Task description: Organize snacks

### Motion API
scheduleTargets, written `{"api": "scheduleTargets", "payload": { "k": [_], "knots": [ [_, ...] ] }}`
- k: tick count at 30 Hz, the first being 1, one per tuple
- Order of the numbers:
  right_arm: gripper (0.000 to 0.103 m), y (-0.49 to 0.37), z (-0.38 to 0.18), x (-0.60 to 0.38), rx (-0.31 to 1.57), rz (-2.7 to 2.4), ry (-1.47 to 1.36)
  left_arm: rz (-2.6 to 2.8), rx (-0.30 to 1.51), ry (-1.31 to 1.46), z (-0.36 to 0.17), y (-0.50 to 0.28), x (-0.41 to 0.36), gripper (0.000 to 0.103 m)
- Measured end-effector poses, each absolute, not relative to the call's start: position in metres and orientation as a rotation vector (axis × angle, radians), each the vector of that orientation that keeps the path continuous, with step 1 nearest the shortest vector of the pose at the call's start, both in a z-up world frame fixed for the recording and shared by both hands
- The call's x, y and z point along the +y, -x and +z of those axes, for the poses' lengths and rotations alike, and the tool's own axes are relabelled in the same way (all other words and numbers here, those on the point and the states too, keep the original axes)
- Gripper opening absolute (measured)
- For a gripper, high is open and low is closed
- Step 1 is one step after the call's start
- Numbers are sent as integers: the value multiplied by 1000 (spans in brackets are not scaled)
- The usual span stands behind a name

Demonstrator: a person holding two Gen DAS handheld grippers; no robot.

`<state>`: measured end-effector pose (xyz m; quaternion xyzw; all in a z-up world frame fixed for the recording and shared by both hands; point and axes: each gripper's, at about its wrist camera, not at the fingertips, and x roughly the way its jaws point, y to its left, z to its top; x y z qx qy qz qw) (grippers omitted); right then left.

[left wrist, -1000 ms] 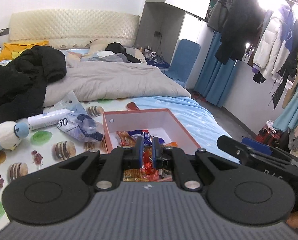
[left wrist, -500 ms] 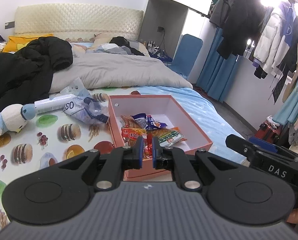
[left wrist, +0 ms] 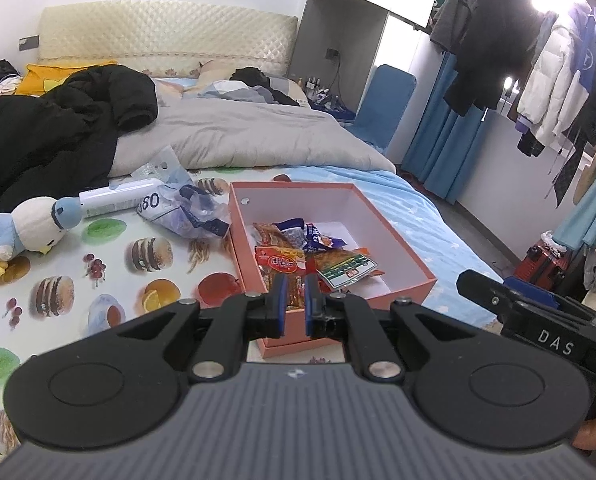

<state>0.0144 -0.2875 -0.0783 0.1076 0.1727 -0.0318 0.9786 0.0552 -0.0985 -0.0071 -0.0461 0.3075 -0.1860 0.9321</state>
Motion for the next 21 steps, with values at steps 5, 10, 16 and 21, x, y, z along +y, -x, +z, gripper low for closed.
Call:
{"api": "scheduleTargets", "payload": {
  "k": [5,10,16,21],
  "knots": [
    [76,-17,-80,-289,361,-64,-230,-375,628,101,-10,-57,-99,8],
    [76,-18,-80,-289,360,-61,-229,-369,631,94,-10,-57,-100,8],
    [76,-15,-84,-291,355,-44,-239,-363,617,72,-6,-52,-107,8],
    [76,-15,-86,-295,363,-47,-235,-366,612,67,-8,-51,-109,8]
  ]
}}
